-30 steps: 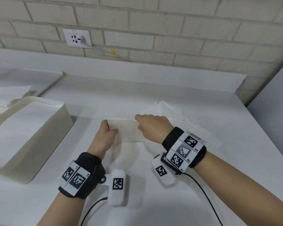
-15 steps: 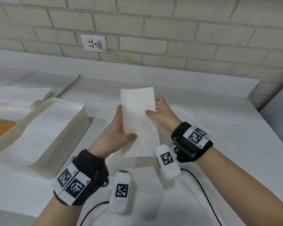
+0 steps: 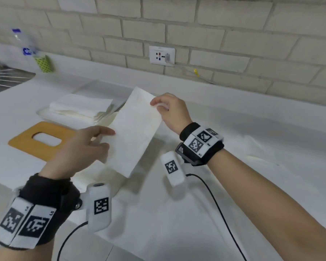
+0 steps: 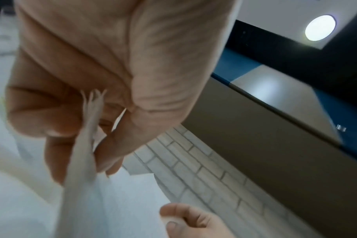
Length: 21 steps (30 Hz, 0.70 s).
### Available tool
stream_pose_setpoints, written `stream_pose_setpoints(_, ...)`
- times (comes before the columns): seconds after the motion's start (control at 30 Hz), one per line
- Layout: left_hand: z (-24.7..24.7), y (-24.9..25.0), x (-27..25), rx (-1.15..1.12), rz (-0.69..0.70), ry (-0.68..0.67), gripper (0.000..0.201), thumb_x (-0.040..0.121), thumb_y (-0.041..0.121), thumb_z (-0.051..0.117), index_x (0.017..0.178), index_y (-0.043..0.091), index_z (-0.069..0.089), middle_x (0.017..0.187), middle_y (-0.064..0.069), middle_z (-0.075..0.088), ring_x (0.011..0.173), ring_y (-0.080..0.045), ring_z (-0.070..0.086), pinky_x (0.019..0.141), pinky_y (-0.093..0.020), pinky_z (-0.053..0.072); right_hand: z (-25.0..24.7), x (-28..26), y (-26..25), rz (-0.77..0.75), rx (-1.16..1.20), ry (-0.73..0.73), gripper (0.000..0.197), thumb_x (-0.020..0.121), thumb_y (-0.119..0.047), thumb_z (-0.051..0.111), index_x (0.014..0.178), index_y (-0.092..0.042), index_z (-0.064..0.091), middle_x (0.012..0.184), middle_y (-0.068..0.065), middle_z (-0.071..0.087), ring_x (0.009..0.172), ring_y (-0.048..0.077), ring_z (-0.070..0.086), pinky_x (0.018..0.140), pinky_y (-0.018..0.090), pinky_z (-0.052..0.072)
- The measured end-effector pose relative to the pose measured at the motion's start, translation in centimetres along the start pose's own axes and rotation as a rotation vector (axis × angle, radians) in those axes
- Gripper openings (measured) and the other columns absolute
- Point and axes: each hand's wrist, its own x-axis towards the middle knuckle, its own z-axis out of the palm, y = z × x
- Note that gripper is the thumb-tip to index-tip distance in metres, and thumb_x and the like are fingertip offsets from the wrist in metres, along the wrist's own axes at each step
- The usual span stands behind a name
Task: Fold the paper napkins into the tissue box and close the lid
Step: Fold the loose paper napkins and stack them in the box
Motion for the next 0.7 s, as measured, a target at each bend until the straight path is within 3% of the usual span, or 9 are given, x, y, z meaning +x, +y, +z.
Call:
stream_pose_setpoints(0.07,-1.0,-1.5,0.7,0.088,-0.046,0.076,0.031,0.088,0.003,0.054,0.108,0.026,0.061,0.104,-0.004,0.061,0.078,-0.017,0.054,0.063,-0.024,0.038,2.1,1.0,-0.5,0.002,-0.039,-0.052,0.029,0.087,0.012,0.045,0.102,0.001,0.067,0.112,0.013,0.062,0.102,0.021,0.058,0.084,0.007,0.035)
stream_pose_setpoints(0.17,-1.6,-3.1,1.4,0.206,-0.12,0.102,0.037,0.087,-0.002,0.054,0.117,0.019,0.061,0.115,-0.005,0.055,0.091,-0.019,0.048,0.07,-0.026,0.035,4.7,2.0,-0.7,0.028,-0.154,-0.204,0.033,0.089,0.012,0.042,0.11,0.0,0.064,0.118,0.014,0.059,0.11,0.025,0.055,0.089,0.013,0.034)
stream_pose_setpoints(0.23,-1.5,-3.9,1.7,0.288,-0.174,0.056,0.043,0.084,-0.004,0.057,0.12,0.018,0.06,0.117,-0.006,0.053,0.095,-0.019,0.046,0.075,-0.026,0.035,6.0,2.3,-0.4,0.067,-0.281,-0.344,0.039,0.088,0.012,0.039,0.115,-0.003,0.063,0.124,0.013,0.056,0.114,0.026,0.053,0.094,0.02,0.036)
stream_pose_setpoints(0.37,-1.1,-4.5,1.9,0.377,-0.205,-0.067,0.052,0.078,-0.006,0.062,0.125,0.017,0.056,0.118,-0.006,0.049,0.094,-0.019,0.044,0.065,-0.023,0.036,7.3,2.5,0.3,0.177,-0.46,-0.542,0.044,0.088,0.01,0.036,0.117,-0.009,0.062,0.13,0.011,0.051,0.119,0.027,0.049,0.098,0.029,0.04)
stream_pose_setpoints(0.5,-0.5,-4.6,2.3,0.577,-0.132,-0.128,0.05,0.086,0.001,0.056,0.133,0.014,0.05,0.132,-0.007,0.045,0.114,-0.024,0.049,0.086,-0.026,0.037,8.2,2.7,0.2,0.218,-0.541,-0.565,0.04,0.087,0.009,0.039,0.117,-0.005,0.061,0.126,0.013,0.051,0.114,0.03,0.053,0.097,0.036,0.044)
stream_pose_setpoints(0.7,-0.9,-4.2,2.6,0.649,-0.119,-0.166,0.05,0.085,0.004,0.059,0.133,0.016,0.051,0.132,-0.008,0.044,0.114,-0.025,0.049,0.081,-0.022,0.034,9.3,2.4,0.4,0.186,-0.631,-0.494,0.031,0.089,0.008,0.04,0.114,0.002,0.057,0.118,0.016,0.054,0.105,0.032,0.056,0.089,0.036,0.047)
